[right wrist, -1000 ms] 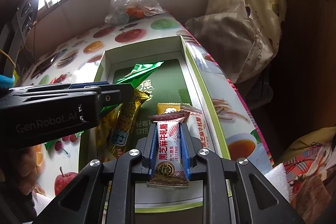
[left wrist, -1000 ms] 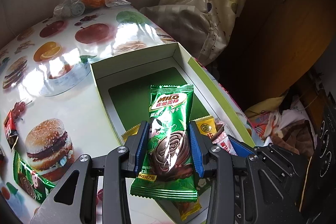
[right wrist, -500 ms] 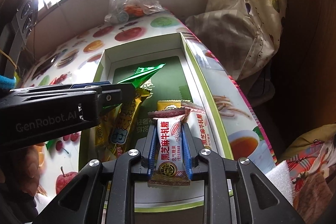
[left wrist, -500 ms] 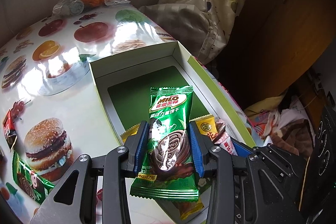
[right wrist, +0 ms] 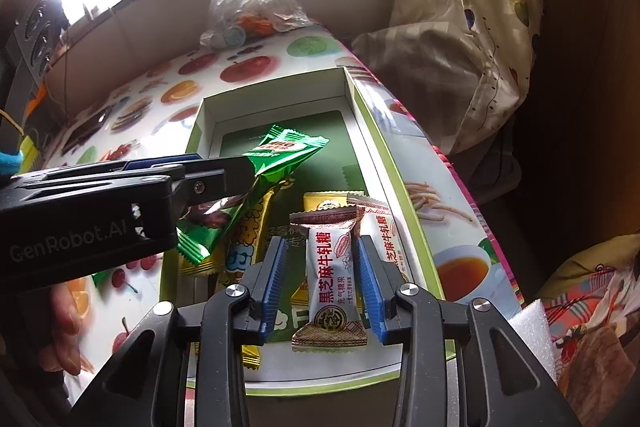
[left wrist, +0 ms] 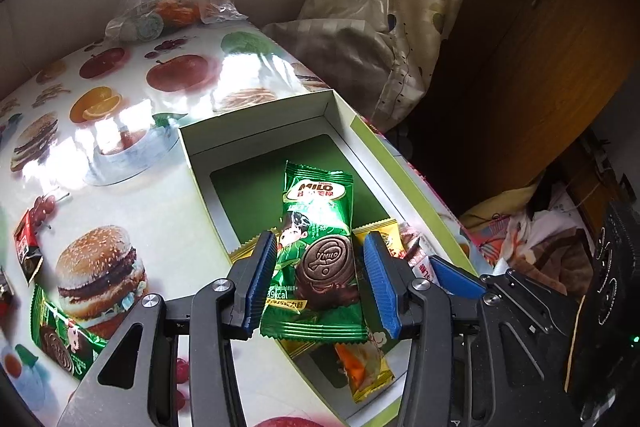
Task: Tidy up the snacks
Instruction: 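Lower both snacks into the box and open both grippers, then move both open grippers over the loose snacks beside the box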
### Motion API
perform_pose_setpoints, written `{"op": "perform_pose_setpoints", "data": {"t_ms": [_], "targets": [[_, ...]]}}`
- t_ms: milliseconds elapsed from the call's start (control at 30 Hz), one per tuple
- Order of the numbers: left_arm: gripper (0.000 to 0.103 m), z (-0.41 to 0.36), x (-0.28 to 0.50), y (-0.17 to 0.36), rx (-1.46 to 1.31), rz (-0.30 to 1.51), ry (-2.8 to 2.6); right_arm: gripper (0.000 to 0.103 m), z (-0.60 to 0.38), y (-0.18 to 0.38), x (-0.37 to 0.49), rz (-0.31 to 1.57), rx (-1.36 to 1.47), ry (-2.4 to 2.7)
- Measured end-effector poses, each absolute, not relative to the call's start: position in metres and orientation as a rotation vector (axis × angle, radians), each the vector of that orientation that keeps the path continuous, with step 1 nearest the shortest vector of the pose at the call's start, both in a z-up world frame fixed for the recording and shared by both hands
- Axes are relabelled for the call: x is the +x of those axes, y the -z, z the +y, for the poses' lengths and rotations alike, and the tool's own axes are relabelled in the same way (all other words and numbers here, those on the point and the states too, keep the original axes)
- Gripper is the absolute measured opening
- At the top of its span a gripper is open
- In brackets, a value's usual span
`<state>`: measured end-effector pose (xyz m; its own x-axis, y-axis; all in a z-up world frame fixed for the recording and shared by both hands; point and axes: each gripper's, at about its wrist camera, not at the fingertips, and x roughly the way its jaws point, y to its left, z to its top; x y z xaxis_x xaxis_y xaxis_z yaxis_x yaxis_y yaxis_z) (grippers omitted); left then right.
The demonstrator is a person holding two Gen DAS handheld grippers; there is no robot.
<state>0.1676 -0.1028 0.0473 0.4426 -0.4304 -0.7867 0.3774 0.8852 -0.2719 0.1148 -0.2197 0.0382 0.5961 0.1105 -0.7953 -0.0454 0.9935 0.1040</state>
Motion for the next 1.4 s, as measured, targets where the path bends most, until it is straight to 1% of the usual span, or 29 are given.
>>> {"op": "perform_pose_setpoints", "data": {"t_ms": [267, 367, 867, 1400], "targets": [[0.048, -0.094, 0.154, -0.059, -0.051, 0.957, 0.491, 0.040, -0.216, -0.046, 0.106, 0.909, 0.079, -0.086], [0.053, -0.087, 0.146, -0.063, -0.052, 0.940, 0.478, 0.041, -0.215, -0.049, 0.103, 0.901, 0.079, -0.089], [0.053, -0.046, 0.112, -0.080, -0.043, 0.874, 0.369, 0.042, -0.196, -0.064, 0.088, 0.861, 0.069, -0.125], [0.053, 0.000, 0.089, -0.084, -0.043, 0.839, 0.257, 0.043, -0.170, -0.077, 0.074, 0.826, 0.032, -0.182]]}}
